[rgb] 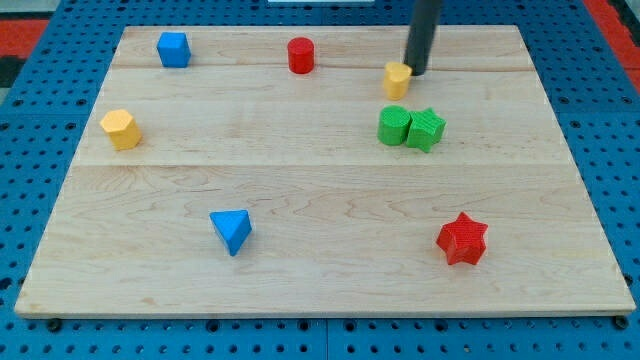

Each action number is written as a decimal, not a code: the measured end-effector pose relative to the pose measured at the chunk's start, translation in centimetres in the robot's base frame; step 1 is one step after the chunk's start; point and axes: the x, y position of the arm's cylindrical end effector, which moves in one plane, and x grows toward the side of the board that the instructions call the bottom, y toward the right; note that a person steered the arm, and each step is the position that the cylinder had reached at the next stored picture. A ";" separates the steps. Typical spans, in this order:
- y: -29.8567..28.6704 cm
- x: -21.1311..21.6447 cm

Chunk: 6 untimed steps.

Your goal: Push the yellow heart into yellow hexagon

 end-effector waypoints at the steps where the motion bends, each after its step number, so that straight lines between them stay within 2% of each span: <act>1: -2.9 1.1; 2: -0.2 1.3; 3: -1.0 3.7; 4: -6.2 6.0; 6: -17.9 3.4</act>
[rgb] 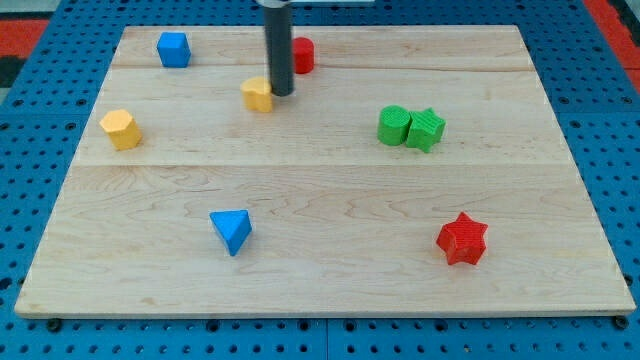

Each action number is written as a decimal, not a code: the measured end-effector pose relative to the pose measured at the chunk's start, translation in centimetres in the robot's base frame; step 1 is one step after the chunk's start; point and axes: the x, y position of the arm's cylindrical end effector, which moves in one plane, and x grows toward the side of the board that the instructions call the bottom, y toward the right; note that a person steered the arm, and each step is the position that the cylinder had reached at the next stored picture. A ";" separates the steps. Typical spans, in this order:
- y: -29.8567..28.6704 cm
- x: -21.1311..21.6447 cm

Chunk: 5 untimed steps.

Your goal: Push the yellow heart into yellow hexagon

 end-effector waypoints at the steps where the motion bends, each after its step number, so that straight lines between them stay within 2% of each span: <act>1: -3.6 1.2; 2: -4.8 1.4; 3: -6.3 3.8; 4: -9.3 5.8; 5: -12.4 6.0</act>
